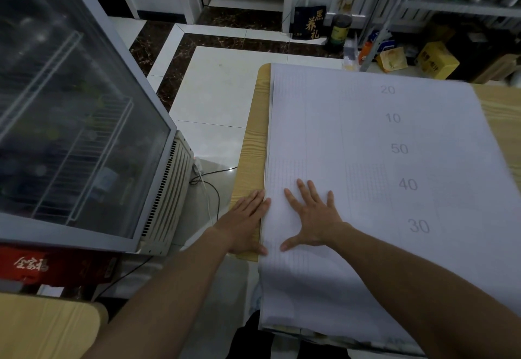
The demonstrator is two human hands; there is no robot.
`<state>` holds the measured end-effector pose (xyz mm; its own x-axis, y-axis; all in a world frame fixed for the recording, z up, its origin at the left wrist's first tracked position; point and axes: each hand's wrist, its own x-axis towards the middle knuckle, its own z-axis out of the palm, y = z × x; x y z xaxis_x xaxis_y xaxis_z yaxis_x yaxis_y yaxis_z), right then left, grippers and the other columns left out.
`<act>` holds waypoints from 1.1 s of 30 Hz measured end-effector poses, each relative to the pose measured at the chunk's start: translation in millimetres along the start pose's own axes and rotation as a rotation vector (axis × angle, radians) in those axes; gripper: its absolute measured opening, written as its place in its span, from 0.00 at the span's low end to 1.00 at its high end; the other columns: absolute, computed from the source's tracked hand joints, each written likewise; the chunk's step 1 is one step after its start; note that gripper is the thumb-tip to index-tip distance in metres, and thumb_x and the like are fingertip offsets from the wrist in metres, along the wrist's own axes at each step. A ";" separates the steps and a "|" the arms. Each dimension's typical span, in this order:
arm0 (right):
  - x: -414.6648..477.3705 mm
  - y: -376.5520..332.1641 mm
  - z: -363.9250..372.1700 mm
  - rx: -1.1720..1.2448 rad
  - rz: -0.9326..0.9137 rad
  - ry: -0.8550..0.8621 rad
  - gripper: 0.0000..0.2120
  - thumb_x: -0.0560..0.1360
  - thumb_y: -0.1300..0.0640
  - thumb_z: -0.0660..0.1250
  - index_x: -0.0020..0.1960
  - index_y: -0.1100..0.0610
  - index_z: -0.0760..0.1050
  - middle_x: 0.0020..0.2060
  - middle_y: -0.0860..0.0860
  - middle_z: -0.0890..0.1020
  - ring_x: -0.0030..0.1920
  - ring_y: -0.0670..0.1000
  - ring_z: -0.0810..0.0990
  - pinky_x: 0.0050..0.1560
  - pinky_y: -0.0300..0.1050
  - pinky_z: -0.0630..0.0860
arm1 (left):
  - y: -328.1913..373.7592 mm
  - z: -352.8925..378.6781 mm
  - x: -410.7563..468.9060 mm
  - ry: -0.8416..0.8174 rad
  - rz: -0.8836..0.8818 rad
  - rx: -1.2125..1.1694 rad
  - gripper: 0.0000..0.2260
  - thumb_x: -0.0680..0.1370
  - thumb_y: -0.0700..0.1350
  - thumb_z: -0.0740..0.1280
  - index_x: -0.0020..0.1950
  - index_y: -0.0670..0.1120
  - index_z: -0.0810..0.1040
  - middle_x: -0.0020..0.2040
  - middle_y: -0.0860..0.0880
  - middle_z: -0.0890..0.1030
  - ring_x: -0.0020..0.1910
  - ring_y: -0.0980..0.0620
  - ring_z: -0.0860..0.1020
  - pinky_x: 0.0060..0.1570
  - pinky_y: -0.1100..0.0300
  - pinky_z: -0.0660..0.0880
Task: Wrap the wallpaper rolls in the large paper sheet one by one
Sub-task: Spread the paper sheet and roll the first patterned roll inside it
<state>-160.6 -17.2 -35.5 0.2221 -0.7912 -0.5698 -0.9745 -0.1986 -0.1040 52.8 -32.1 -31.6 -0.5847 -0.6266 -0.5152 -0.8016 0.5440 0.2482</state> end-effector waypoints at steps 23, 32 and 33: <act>6.6 -0.9 2.8 -0.004 -0.027 0.001 0.64 0.56 0.18 0.59 0.75 0.46 0.27 0.73 0.53 0.26 0.72 0.58 0.25 0.69 0.70 0.33 | 5.0 0.5 3.6 -0.028 -0.038 0.013 0.57 0.69 0.66 0.69 0.76 0.43 0.32 0.76 0.45 0.30 0.70 0.50 0.26 0.69 0.56 0.31; -12.2 23.2 -12.0 0.126 0.032 0.022 0.47 0.73 0.31 0.58 0.77 0.50 0.34 0.77 0.54 0.35 0.76 0.54 0.35 0.75 0.63 0.41 | 20.6 -7.1 3.9 0.116 -0.156 -0.126 0.46 0.71 0.64 0.69 0.78 0.45 0.48 0.79 0.47 0.43 0.78 0.48 0.43 0.74 0.50 0.52; -17.5 32.7 -11.4 0.133 0.051 0.025 0.46 0.74 0.32 0.59 0.77 0.50 0.35 0.77 0.54 0.36 0.77 0.55 0.35 0.75 0.62 0.42 | 25.0 -6.3 4.7 0.124 -0.178 -0.142 0.45 0.71 0.63 0.69 0.77 0.45 0.48 0.79 0.46 0.44 0.78 0.47 0.44 0.74 0.50 0.52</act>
<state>-196.0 -16.4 -19.6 0.1715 -0.8130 -0.5564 -0.9796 -0.0807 -0.1840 29.2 -25.0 -22.7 -0.4366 -0.7738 -0.4589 -0.8977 0.3407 0.2794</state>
